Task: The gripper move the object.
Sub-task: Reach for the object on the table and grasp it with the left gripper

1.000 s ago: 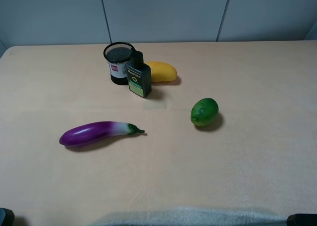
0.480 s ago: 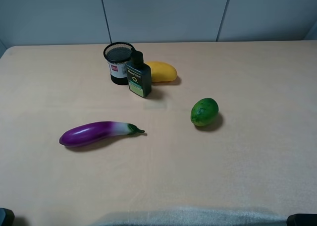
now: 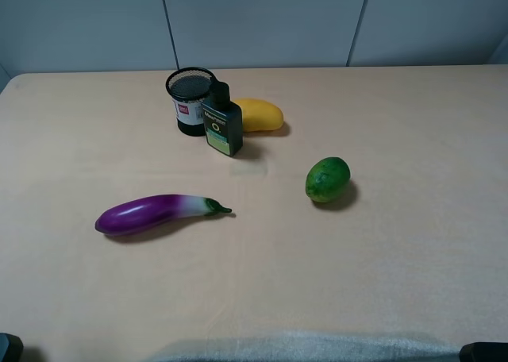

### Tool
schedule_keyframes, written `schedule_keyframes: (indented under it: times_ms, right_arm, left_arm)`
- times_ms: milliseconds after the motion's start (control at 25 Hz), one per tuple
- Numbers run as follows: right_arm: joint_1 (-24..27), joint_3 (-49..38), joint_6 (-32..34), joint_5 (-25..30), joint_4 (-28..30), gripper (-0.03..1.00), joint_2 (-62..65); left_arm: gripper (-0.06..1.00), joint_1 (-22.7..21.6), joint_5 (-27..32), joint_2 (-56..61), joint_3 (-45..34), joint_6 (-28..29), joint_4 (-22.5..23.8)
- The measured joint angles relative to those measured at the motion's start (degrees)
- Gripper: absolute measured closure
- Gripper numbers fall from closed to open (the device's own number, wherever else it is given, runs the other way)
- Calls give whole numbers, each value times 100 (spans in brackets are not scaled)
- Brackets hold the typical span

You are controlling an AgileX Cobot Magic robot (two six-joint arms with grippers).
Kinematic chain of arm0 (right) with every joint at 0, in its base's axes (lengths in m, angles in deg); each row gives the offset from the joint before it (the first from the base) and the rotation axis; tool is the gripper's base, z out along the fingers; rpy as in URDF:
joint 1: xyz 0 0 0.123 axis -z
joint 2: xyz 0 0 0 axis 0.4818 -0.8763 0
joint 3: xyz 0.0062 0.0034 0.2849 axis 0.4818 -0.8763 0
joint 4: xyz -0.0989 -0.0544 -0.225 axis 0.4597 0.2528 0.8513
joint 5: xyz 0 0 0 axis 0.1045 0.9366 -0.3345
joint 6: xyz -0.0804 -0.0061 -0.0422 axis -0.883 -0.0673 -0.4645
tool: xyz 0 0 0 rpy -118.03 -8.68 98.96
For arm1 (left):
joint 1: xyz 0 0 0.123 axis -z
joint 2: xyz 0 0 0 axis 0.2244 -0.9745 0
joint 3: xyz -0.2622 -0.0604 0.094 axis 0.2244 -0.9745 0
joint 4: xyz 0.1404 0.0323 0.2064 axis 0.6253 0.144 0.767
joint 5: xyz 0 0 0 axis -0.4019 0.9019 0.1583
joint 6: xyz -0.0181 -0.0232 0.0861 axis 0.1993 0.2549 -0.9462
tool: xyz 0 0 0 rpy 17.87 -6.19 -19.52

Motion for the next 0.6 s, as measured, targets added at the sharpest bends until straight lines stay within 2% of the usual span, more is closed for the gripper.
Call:
schedule_keyframes:
  times_ms: [360,600]
  right_arm:
    - [0,0,0,0,0,28,0]
    - [0,0,0,0,0,28,0]
  left_arm:
    - [15,0,-7,-42,5,0,0]
    - [15,0,-11,-1511,327,-28,5]
